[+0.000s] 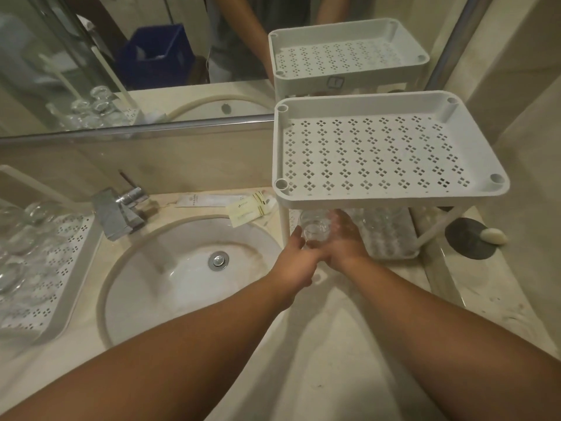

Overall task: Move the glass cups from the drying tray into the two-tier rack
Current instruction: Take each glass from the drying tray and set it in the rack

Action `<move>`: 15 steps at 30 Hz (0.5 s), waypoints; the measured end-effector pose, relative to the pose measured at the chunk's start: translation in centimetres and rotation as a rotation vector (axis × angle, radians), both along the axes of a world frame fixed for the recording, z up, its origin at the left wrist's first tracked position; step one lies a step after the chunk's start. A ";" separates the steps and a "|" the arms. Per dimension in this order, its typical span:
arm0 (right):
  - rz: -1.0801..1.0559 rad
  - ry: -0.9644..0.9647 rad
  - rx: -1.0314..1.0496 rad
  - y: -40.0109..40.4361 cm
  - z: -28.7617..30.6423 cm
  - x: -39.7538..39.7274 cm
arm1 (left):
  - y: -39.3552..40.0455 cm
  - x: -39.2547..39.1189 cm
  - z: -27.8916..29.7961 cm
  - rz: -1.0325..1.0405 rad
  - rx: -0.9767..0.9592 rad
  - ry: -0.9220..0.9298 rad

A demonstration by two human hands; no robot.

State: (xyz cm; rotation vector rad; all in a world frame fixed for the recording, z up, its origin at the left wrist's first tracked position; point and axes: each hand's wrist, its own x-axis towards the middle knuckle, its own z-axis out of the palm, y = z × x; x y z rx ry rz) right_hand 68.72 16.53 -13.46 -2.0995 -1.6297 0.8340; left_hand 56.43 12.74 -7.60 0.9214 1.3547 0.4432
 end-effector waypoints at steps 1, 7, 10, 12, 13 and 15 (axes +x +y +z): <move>0.007 -0.002 -0.015 0.1 -0.1 0.0 | 0.2 0.1 -0.2 -0.002 -0.014 0.002; -0.060 0.091 0.002 0.6 -1.0 -0.5 | 0.9 0.2 -1.6 -0.023 -0.054 0.020; -0.078 0.144 -0.004 1.0 -1.5 -0.6 | 1.1 0.2 -2.1 -0.019 -0.061 0.023; -0.086 0.135 -0.019 1.2 -1.8 -0.7 | 1.2 0.2 -2.4 -0.013 -0.060 0.020; -0.094 0.124 -0.022 1.3 -2.1 -0.7 | 1.1 0.2 -2.5 -0.008 -0.057 0.017; -0.102 0.105 -0.023 1.5 -2.5 -0.8 | 1.1 0.1 -2.7 -0.001 -0.049 0.015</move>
